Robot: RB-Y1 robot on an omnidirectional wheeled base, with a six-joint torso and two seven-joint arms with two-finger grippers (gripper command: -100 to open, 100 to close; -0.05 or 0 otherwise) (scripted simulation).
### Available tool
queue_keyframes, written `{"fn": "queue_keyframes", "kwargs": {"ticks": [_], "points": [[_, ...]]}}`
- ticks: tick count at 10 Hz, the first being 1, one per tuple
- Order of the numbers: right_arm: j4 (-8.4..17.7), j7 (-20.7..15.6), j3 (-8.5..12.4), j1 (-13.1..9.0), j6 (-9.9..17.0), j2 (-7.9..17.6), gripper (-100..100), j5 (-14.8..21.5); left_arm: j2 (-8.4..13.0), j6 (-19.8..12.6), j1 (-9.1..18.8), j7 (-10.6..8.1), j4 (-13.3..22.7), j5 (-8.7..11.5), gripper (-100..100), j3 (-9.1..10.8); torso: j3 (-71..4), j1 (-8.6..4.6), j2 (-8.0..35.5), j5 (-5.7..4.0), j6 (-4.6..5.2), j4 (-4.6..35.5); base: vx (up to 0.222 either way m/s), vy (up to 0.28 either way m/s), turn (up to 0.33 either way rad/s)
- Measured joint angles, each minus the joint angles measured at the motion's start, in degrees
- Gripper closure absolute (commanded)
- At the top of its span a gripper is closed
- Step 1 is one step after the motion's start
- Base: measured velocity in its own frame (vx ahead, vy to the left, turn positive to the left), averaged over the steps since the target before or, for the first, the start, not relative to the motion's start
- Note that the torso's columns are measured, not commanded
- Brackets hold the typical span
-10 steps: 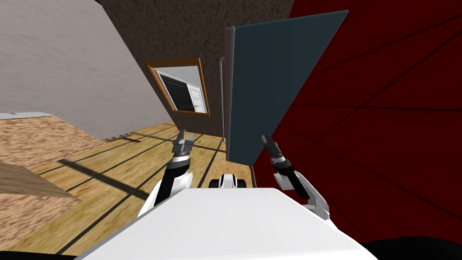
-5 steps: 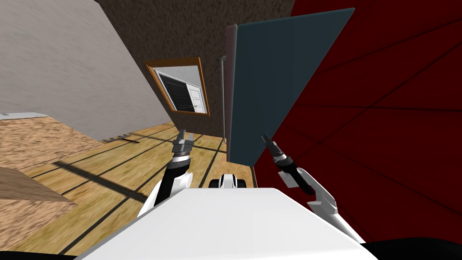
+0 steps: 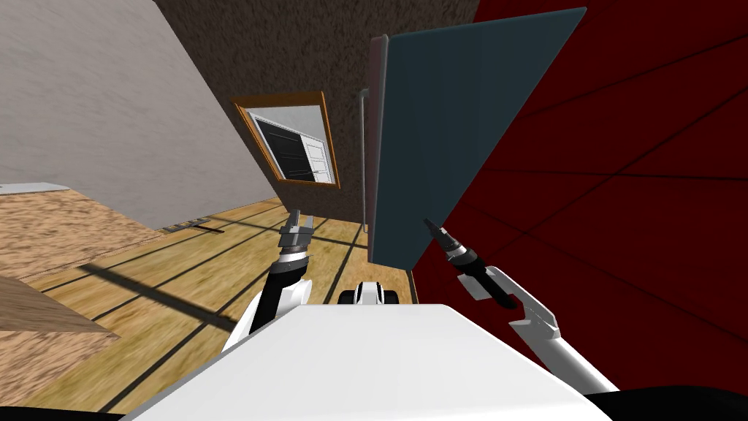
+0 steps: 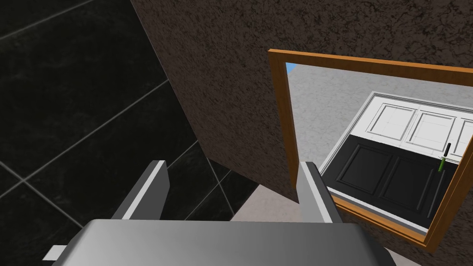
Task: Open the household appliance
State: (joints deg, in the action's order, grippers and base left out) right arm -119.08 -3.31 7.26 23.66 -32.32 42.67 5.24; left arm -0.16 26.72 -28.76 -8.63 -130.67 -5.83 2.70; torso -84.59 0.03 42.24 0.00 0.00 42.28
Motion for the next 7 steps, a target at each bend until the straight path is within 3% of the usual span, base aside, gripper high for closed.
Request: {"fn": "queue_keyframes", "kwargs": {"ticks": [7], "points": [[3.81, -0.21, 2.41, -1.29, 1.08, 11.73, -100, 1.95, 0.00, 0.00, 0.00, 0.00, 0.00, 0.00, 0, 0.00, 0.06, -0.13, 0.11, -0.03, 0.00, 0.03, 0.032, 0.044, -0.014]]}}
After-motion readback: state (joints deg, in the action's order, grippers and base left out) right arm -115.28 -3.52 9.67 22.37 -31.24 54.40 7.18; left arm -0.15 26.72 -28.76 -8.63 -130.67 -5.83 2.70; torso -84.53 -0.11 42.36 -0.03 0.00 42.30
